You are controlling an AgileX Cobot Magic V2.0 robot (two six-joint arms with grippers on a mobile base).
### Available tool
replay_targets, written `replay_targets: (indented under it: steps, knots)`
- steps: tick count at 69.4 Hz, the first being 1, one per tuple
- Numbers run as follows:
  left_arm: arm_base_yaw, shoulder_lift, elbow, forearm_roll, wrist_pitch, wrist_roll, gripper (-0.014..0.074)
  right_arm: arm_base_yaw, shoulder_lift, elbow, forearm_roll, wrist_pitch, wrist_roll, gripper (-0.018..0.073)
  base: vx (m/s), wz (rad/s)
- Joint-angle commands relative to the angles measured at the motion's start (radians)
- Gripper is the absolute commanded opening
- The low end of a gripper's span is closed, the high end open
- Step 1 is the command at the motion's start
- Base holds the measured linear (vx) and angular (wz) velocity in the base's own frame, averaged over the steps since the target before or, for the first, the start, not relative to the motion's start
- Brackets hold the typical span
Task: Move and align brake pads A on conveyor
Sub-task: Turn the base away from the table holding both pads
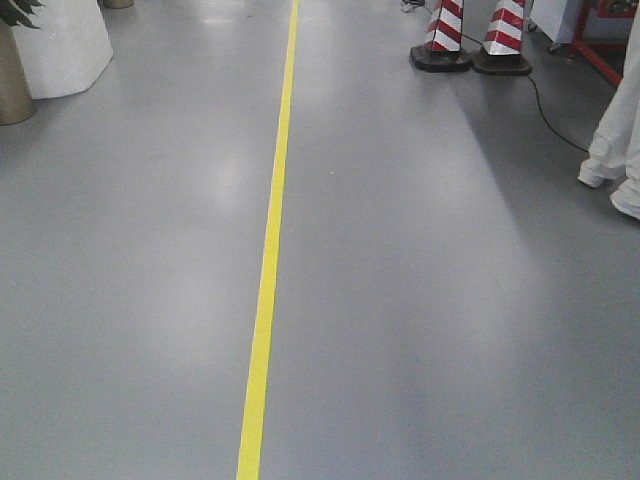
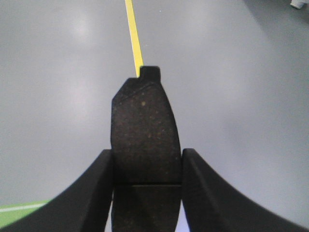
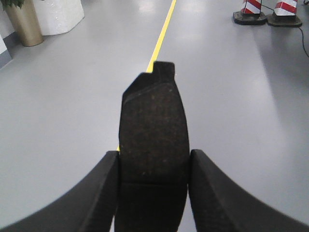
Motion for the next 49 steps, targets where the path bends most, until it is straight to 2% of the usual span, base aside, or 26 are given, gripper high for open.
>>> replay_targets:
  steps: [1,49]
  knots:
    - [-0.005,0.003,-0.029,-0.015,-0.083,-0.005,-0.0006,-0.004,0.006,-0.029,-0.009,-0.099,-0.008,-0.0007,0.57,0.03]
    - [-0.005,0.004,-0.029,-0.015,-0.083,-0.005,-0.0006,-0.004,0.006,-0.029,-0.009,-0.099,-0.008,-0.0007,0.6,0.02]
